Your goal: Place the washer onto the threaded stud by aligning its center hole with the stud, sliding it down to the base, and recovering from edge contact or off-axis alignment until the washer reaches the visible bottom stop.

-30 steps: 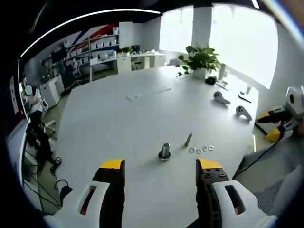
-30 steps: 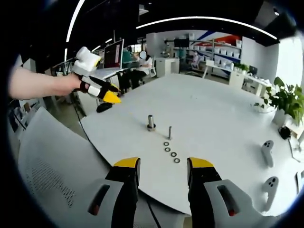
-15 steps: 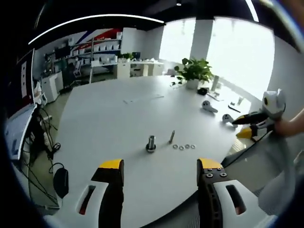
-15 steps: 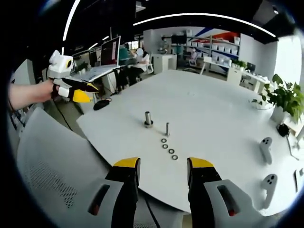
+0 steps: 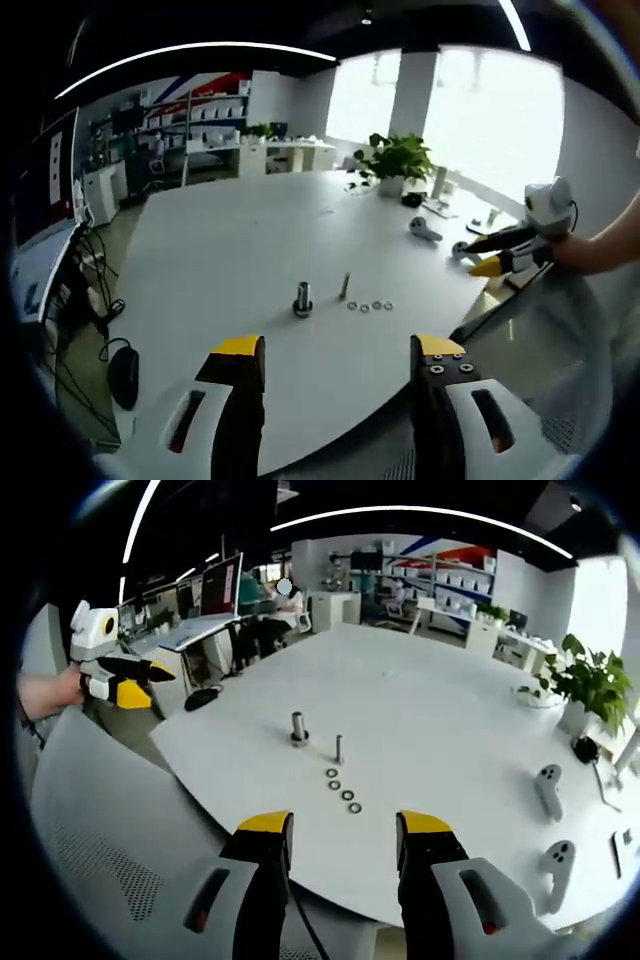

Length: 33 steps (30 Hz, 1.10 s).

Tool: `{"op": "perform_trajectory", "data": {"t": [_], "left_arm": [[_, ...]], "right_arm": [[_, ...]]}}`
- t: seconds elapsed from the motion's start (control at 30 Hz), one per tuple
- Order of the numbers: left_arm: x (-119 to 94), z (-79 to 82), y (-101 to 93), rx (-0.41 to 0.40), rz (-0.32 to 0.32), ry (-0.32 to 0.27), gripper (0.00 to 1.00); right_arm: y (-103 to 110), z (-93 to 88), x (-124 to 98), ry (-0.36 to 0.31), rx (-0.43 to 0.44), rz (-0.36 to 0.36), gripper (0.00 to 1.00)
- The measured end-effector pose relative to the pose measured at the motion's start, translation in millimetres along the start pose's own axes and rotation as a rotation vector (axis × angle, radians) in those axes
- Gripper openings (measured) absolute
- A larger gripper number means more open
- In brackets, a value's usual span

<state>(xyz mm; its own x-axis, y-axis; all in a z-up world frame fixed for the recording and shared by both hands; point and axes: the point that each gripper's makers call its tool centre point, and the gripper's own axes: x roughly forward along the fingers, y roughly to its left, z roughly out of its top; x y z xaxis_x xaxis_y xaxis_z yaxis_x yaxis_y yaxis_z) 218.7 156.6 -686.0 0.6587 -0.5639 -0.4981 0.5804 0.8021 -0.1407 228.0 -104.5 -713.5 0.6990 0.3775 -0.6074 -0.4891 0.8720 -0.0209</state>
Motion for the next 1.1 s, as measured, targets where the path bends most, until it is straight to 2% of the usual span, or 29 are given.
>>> {"op": "perform_trajectory", "data": {"t": [0.1, 0.17, 0.27, 0.3, 0.57, 0.63, 0.87, 0.97, 1.1], "left_arm": [[2, 4.1, -4.5, 0.011, -0.024, -0.032, 0.56], [5, -3.8, -4.9, 0.015, -0.04, 0.003, 0.55], [5, -6.4, -9.6, 0.044, -0.05, 0.019, 0.54], [4, -4.2, -9.0, 0.06, -0.043, 0.009, 0.53], [3, -1.4, -9.0, 0.024, -0.057, -0.016, 0.53], [4, -3.8, -11.9, 0.039, -0.065, -0.002, 0.52], [5, -2.8, -16.2, 0.049, -0.082, -0.004, 0.52], [6, -5.8, -14.9, 0.049, -0.08, 0.009, 0.52], [5, -5.7, -12.4, 0.052, -0.069, 0.011, 0.5]], "right_arm": [[-6, 0.5, -1, -0.006, 0.01, -0.026, 0.43], [-6, -1.5, 0, 0.006, 0.019, -0.026, 0.43], [0, -4.9, 2, 0.032, -0.008, -0.015, 0.43], [0, -6.9, 3, 0.041, -0.016, -0.016, 0.43], [-3, -13.0, 4, 0.074, -0.011, -0.024, 0.43], [-3, -13.6, 4, 0.08, -0.011, -0.028, 0.43], [-9, -13.1, 2, 0.071, 0.015, -0.049, 0.43], [-10, -10.4, 1, 0.06, -0.02, -0.065, 0.45], [-8, -8.4, 1, 0.045, 0.011, -0.046, 0.46]]}}
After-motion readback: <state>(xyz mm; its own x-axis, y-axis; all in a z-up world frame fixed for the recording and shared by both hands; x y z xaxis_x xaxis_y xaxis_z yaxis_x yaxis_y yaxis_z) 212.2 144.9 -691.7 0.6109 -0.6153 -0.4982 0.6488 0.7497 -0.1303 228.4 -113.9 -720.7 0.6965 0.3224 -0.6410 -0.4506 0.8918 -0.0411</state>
